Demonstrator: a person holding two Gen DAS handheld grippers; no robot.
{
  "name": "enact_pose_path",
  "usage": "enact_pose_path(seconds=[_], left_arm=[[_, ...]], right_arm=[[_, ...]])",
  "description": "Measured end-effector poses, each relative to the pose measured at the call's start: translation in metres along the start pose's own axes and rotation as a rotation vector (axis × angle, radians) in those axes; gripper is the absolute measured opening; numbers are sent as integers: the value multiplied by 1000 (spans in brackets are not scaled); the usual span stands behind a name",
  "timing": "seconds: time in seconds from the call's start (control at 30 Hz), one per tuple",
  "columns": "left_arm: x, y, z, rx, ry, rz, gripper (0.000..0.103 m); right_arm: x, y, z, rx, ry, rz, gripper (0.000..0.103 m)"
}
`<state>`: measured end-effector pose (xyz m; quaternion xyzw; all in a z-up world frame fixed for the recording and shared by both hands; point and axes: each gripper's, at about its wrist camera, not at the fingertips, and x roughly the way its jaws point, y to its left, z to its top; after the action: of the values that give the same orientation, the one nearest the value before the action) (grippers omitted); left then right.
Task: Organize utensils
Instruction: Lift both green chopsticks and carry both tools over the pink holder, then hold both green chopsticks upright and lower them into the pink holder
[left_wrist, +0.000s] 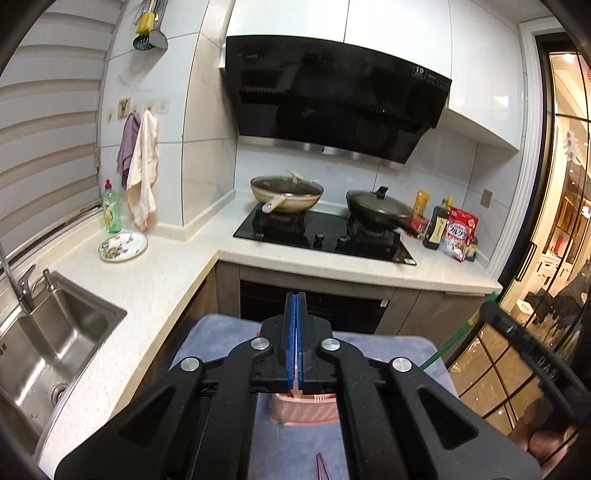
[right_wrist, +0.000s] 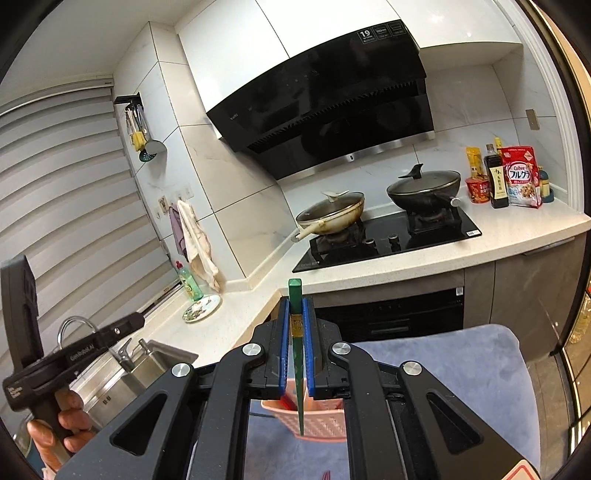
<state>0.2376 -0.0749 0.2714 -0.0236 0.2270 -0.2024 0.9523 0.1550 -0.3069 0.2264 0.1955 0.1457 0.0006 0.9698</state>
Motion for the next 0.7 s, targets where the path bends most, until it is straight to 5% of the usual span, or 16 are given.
enact_pose_path(seconds=[0.33, 0.63, 0.7], left_arm=[[7, 1, 9, 3, -6, -15, 0], [19, 36, -106, -6, 203, 75, 3], [24, 43, -136, -16, 267, 86, 15]], right_arm=[[28, -4, -6, -21, 28, -14, 7], [-27, 0, -15, -73, -29, -33, 7], [-43, 1, -17, -86, -37, -43, 7]])
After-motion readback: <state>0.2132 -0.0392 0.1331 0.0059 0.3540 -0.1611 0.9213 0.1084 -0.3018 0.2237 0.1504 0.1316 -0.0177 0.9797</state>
